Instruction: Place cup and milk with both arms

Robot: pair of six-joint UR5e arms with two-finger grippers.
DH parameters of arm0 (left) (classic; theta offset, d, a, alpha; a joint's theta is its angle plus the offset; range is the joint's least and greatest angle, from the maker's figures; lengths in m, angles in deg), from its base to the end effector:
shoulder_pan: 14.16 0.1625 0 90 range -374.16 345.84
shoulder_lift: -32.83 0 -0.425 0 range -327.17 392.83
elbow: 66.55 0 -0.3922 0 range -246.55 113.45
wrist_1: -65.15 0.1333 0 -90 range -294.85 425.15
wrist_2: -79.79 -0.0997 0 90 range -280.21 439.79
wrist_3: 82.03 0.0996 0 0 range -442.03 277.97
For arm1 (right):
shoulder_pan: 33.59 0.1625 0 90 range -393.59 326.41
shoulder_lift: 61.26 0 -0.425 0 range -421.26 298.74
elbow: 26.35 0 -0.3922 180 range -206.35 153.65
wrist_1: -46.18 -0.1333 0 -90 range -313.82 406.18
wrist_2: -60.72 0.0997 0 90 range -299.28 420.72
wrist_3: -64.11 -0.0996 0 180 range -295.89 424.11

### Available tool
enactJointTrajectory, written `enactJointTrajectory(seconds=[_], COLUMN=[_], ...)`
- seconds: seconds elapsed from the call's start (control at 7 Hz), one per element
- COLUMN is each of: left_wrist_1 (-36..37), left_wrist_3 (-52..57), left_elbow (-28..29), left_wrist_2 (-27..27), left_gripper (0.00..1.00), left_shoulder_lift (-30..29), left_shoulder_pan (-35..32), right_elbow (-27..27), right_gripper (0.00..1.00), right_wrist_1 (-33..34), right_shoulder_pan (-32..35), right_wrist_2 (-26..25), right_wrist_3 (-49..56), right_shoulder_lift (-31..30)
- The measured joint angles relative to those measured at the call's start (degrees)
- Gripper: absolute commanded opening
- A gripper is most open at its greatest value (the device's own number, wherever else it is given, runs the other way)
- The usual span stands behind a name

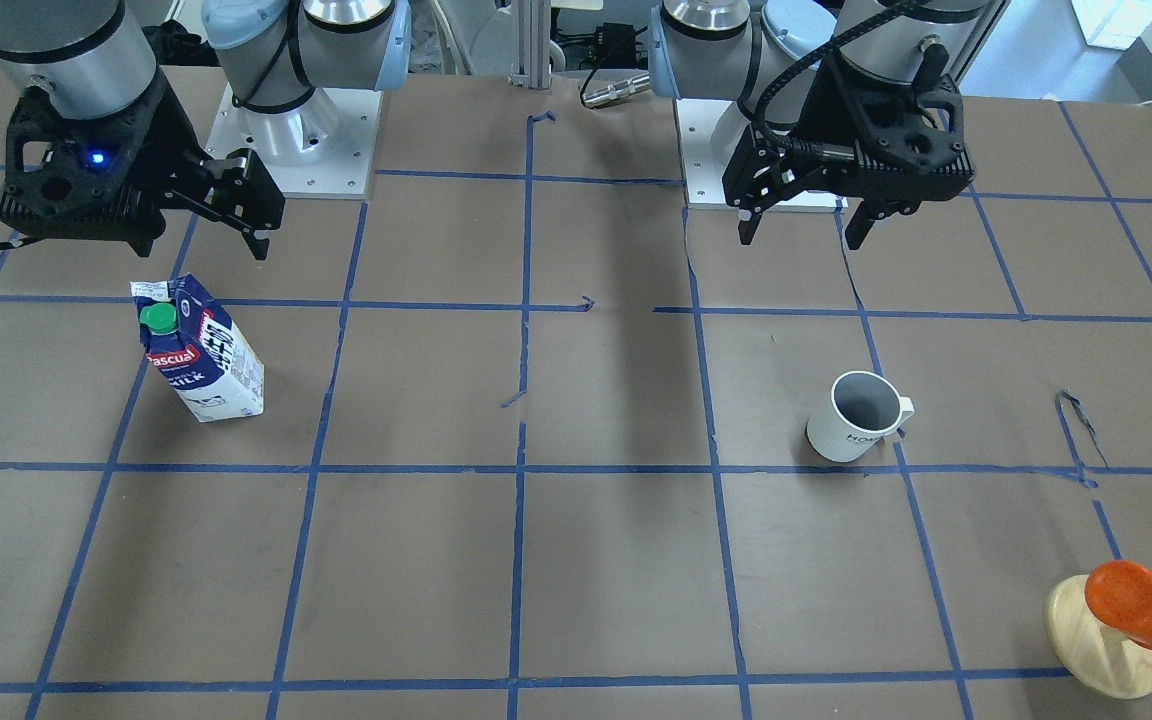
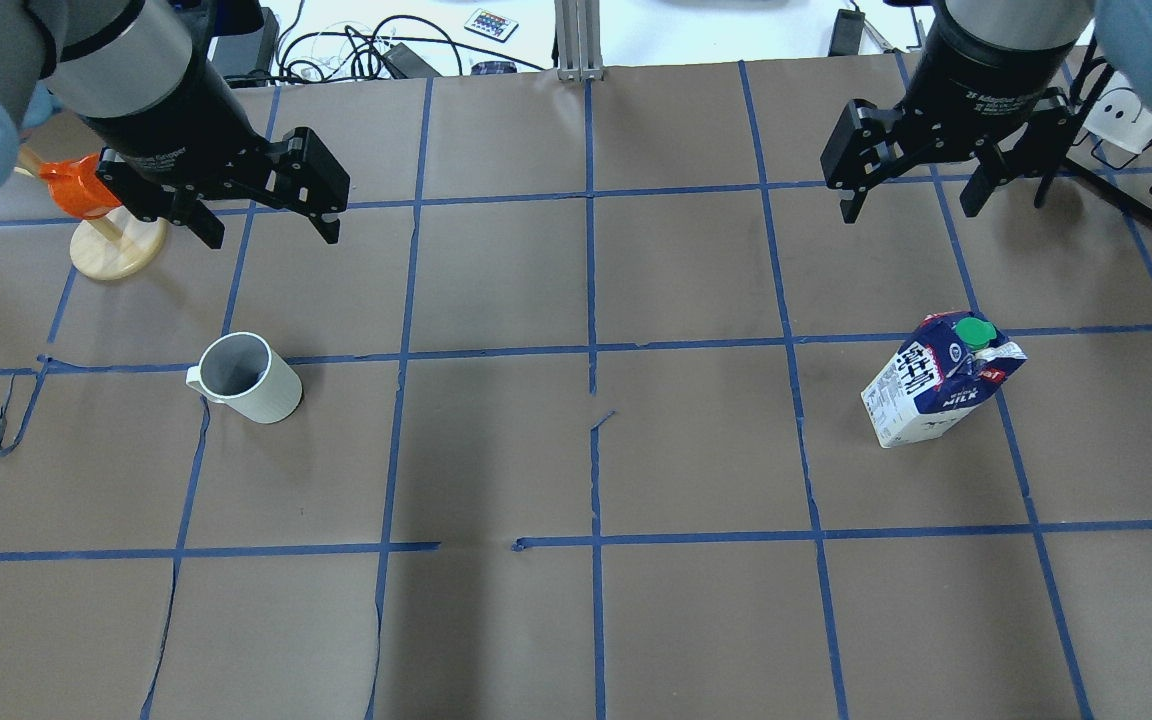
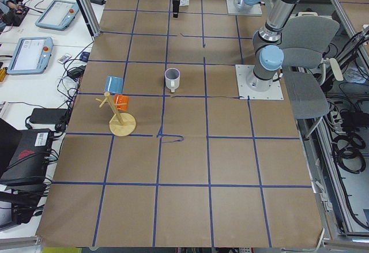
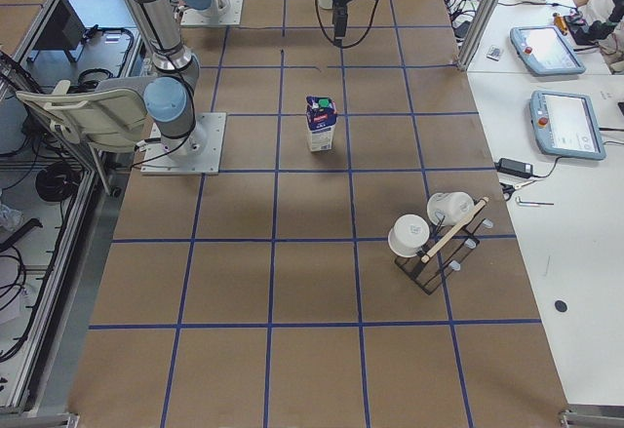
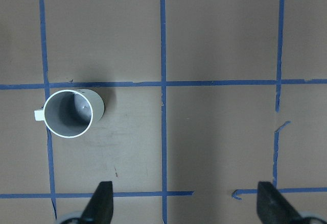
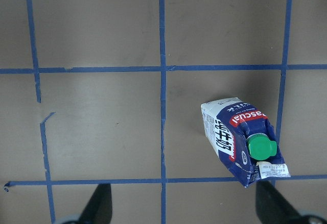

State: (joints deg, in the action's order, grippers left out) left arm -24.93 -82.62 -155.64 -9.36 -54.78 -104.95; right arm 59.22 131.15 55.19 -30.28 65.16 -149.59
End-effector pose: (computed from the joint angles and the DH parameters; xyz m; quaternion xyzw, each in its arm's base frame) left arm -0.1414 -0.4771 0.5159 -0.0020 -0.9996 0.0280 0.0078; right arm 0.1209 -0.5025 0.5027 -0.0013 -0.9998 -0.0200 0.0083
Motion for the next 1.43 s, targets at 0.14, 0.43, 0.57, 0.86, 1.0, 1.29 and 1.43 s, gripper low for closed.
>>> enactJointTrajectory(seconds=[0.14, 0.43, 0.57, 0.86, 1.0, 1.29, 1.43], left_wrist_1=[0.0, 0.0, 0.0, 0.0, 0.03, 0.11, -0.07], left_wrist_3=[-0.02, -0.03, -0.03, -0.18, -0.2, -0.17, -0.35], left_elbow=[-0.02, -0.06, -0.09, -0.11, -0.12, -0.12, 0.02], left_wrist_2=[-0.04, -0.06, -0.06, -0.04, 0.1, 0.14, -0.03], left_gripper=[1.0, 1.0, 1.0, 1.0, 1.0, 1.0, 1.0], left_shoulder_lift=[0.01, -0.07, -0.09, -0.19, -0.31, -0.66, -0.85], left_shoulder_pan=[0.0, -0.01, 0.04, 0.09, 0.09, 0.14, 0.15], right_elbow=[-0.01, 0.12, 0.11, 0.17, 0.27, 0.4, 0.51], right_gripper=[1.0, 1.0, 1.0, 1.0, 1.0, 1.0, 1.0], right_wrist_1=[-0.06, -0.2, -0.22, -0.22, -0.18, -0.17, -0.21], right_shoulder_pan=[-0.01, 0.0, 0.12, 0.19, 0.11, 0.05, 0.08], right_wrist_2=[-0.04, -0.1, -0.17, -0.07, 0.07, 0.34, 0.46], right_wrist_3=[0.0, -0.02, -0.06, -0.03, 0.01, 0.08, 0.08], right_shoulder_lift=[-0.01, -0.08, -0.08, -0.04, -0.01, 0.0, -0.01])
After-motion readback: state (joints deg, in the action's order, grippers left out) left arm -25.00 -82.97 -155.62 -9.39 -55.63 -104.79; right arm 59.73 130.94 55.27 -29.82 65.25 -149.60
